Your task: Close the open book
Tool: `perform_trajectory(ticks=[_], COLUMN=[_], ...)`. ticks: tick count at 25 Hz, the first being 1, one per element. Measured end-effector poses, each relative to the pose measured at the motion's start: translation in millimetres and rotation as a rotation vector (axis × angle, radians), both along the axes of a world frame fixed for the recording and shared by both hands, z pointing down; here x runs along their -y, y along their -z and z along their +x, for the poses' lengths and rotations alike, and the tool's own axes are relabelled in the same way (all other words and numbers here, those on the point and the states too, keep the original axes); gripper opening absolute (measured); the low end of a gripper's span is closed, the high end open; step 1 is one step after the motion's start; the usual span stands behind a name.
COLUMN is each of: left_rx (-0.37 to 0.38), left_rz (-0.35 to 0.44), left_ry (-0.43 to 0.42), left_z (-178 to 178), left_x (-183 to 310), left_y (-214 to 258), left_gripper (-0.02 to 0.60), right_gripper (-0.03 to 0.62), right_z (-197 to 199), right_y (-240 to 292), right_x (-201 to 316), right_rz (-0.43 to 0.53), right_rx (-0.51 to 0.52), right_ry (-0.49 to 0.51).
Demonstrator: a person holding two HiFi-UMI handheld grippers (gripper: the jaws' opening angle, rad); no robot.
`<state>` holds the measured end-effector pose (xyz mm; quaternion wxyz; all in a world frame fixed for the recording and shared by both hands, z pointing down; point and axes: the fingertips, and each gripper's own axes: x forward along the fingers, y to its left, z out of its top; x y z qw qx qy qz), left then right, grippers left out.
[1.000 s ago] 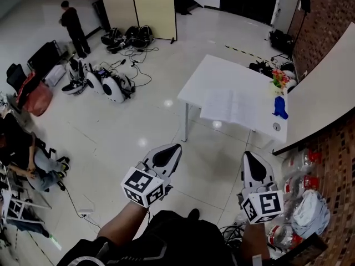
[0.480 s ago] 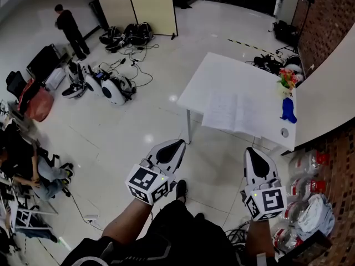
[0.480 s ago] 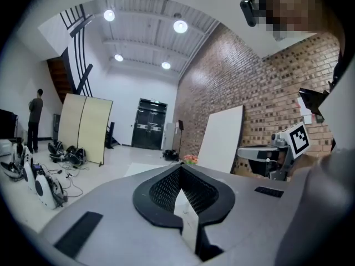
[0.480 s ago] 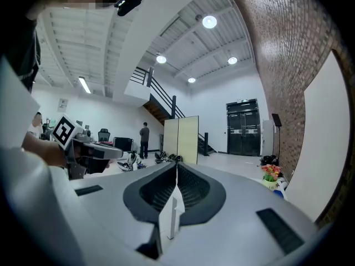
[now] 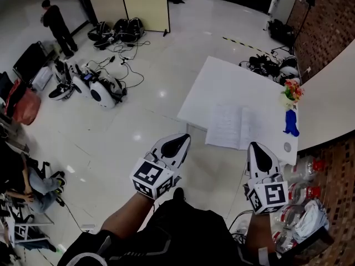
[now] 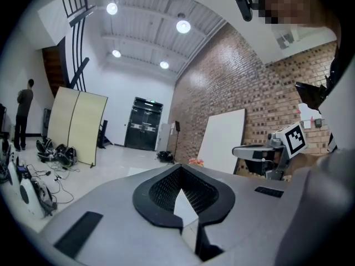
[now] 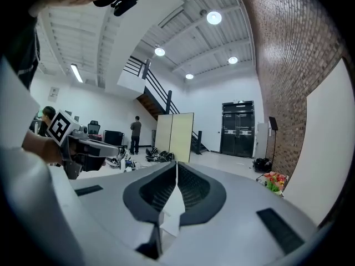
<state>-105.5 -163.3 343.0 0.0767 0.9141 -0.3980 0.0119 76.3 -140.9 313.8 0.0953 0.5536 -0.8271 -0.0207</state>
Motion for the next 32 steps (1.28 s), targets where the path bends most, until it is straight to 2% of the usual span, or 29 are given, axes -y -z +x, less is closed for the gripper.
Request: perform_trajectory(ticks=[5, 12, 17, 20, 23, 26, 29, 32], left_rx=[0.016, 0.056, 0.102, 0.13, 0.176, 0.188, 0.2, 0.252], left_rz=[-0.025, -0.111, -0.209, -0.28, -0.382, -0.483, -0.545, -0.553], left_ry=[-0.014, 0.019, 0.074, 0.08, 0.087, 0.109, 0.116, 0.102], left_z=[-8, 4, 12, 18, 19, 18, 19, 18], left_x=[40, 73, 90, 95, 94, 90, 82, 78], left_y=[-18, -66, -115, -156, -207, -246, -273, -293], left_gripper=[0.001, 0.002, 0.002, 0.002, 0.009, 0.009, 0.009, 0.009], right_gripper=[0.003, 0.006, 0.071, 0.081, 0.104, 0.104, 0.104, 0.104], right_z=[-22, -29, -38, -47, -58, -68, -75, -81], right_y=[-14, -56, -112, -159, -217, -272, -309, -331], right_x=[37, 80, 102, 110, 112, 108, 106, 112], right_rz=[-0.028, -0.117, -0.215, -0.264, -0.34, -0.405, -0.421, -0.408], right_rx=[-0.05, -0.132, -0.288, -0.41, -0.545, -0.647, -0.74, -0.791], right_ry=[0.023, 0.096, 0.217, 0.287, 0.372, 0.462, 0.51, 0.523])
